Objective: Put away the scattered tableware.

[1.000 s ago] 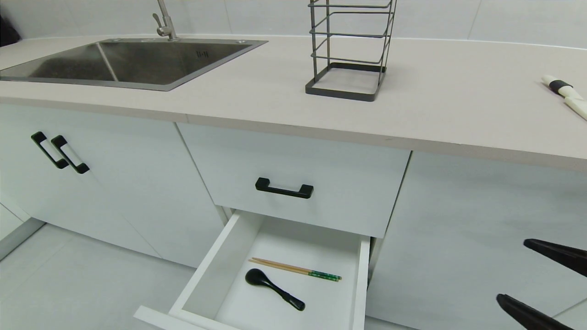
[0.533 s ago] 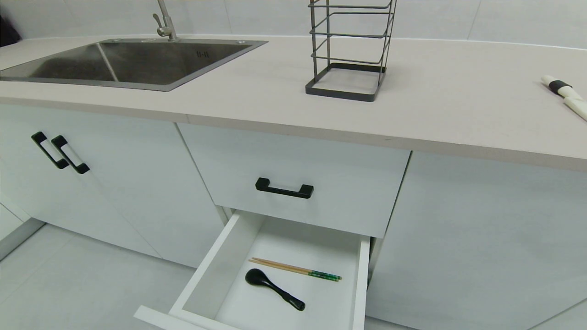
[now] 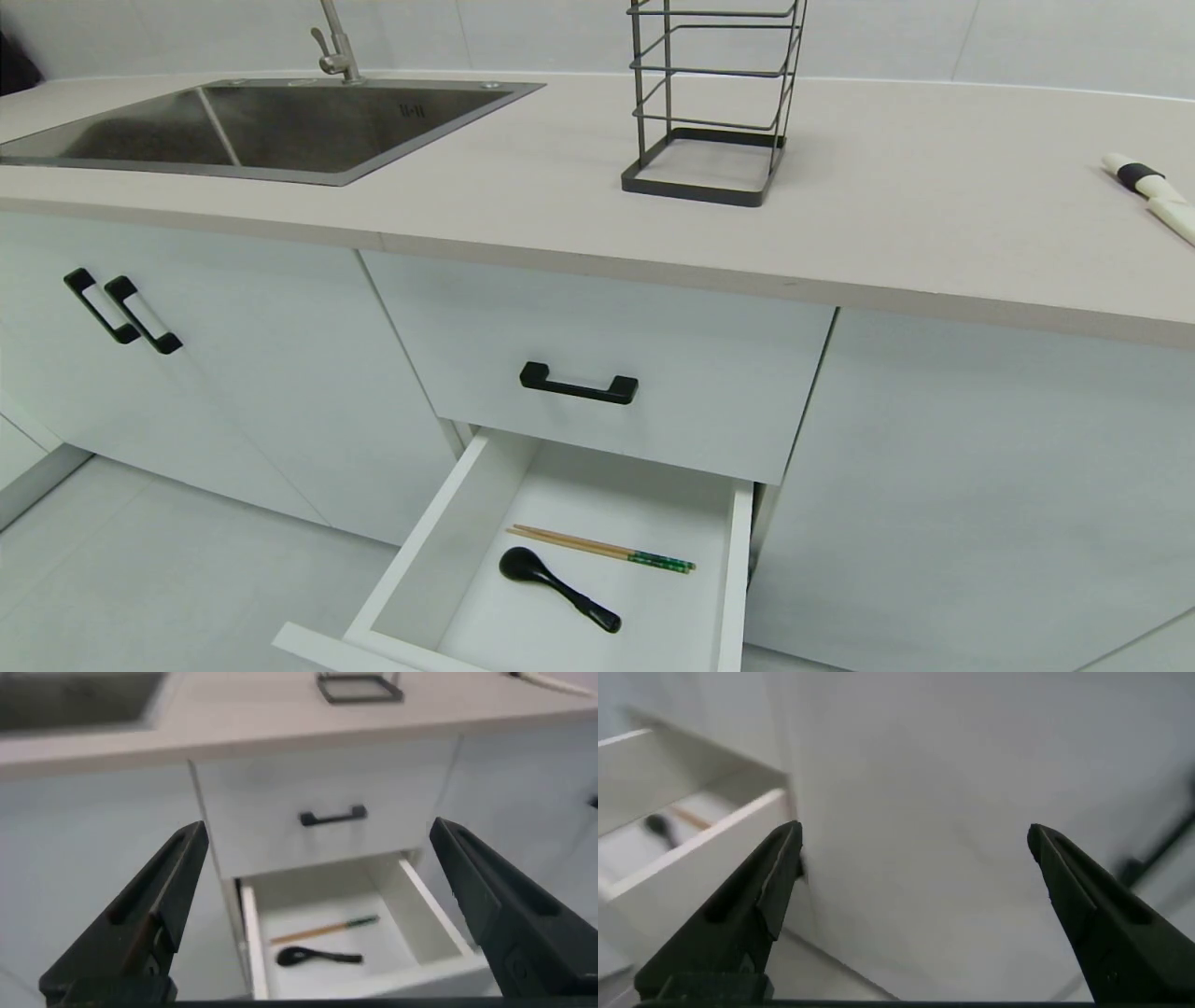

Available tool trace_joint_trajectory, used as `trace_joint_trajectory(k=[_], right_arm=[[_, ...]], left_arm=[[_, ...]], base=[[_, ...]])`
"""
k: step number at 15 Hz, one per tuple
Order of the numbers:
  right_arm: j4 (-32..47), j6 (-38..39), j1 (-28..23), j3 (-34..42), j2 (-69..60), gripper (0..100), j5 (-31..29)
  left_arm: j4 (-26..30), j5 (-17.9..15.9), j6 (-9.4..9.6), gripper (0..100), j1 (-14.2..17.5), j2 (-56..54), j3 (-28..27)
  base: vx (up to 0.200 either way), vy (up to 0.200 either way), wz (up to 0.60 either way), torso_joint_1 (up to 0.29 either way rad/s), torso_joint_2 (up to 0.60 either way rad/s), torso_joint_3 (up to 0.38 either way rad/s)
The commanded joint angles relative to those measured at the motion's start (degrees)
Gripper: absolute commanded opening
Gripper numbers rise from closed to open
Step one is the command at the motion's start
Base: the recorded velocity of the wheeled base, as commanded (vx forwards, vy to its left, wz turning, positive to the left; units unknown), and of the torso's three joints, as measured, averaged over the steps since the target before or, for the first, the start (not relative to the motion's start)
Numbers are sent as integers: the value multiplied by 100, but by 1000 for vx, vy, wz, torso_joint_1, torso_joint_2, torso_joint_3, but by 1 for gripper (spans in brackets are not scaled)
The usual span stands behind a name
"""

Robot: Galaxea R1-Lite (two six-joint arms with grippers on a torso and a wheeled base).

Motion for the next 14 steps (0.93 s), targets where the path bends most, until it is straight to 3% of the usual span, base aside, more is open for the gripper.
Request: trace_joint_trajectory(k=[1, 4, 5, 10, 11, 12, 14], right_arm=[[708, 231, -16, 30, -107, 100, -603], [805, 424, -42, 30, -98, 100, -805], [875, 406, -42, 30, -98, 100, -849], [911, 415, -51, 30, -98, 100, -857], [911, 424, -51, 30, -98, 100, -857], [911, 398, -42, 30, -98, 100, -831], [911, 389, -42, 30, -98, 100, -822]], left_arm=[[1, -104, 21, 100, -5, 421, 284], [89, -122, 30, 100, -93, 535, 583], [335, -113, 30, 100, -567, 887, 864], [397, 107, 30, 100, -2114, 1836, 1523], [397, 107, 30, 100, -2185, 1898, 1550], [388, 124, 30, 100, -2536, 2276, 1611], [388, 124, 30, 100, -2712, 2407, 1585]], base=[[0, 0, 0, 0, 0, 0], [0, 0, 0, 0, 0, 0], [0, 0, 0, 0, 0, 0], [0, 0, 0, 0, 0, 0], [0, 0, 0, 0, 0, 0], [0, 0, 0, 0, 0, 0], [0, 0, 0, 0, 0, 0]])
